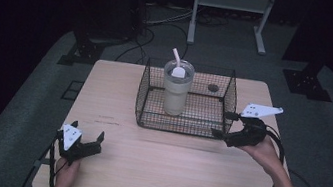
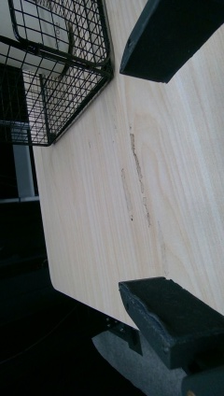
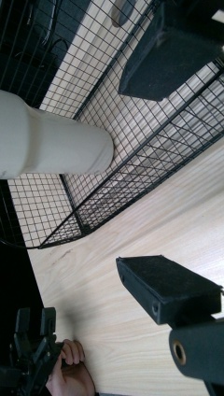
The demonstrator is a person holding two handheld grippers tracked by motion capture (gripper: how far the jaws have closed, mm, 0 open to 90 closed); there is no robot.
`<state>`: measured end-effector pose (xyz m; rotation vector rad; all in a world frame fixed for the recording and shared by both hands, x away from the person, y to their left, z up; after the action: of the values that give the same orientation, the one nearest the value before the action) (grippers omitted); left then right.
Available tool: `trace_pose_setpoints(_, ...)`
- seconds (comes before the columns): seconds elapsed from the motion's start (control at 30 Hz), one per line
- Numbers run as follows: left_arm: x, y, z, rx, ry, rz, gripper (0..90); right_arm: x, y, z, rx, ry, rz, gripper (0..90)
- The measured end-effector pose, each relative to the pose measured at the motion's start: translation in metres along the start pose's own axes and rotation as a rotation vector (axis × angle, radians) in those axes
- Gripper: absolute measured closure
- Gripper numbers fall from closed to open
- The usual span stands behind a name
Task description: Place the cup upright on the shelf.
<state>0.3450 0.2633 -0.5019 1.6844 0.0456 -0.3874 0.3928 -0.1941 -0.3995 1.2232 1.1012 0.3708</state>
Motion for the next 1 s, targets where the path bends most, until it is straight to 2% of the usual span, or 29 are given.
trace_pose_setpoints(0.33,0.0,0.0,0.0,0.001,0.001,0.0,0.0,-0.004,-0.015,-0.006,0.007,0.006,0.008,13.5)
trace_pose_setpoints(0.77,0.0,0.0,0.0,0.005,0.002,-0.001,0.0,-0.011,-0.028,-0.006,0.026,-0.006,0.014,13.5)
trace_pose_setpoints(1.0,0.0,0.0,0.0,0.003,0.002,-0.004,0.0,-0.014,-0.042,-0.006,0.051,-0.011,0.01,13.4)
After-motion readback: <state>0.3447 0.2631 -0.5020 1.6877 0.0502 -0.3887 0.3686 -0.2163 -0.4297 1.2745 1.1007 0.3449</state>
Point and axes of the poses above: each handheld gripper's, and its own axes: x roughly forward along the jaws, y roughly out of its top, z roughly to its right, the point moved 6 cm from there along x, roughly forward along the jaws, and after that the axes turned 1 degree about z, right-handed, at the moved point
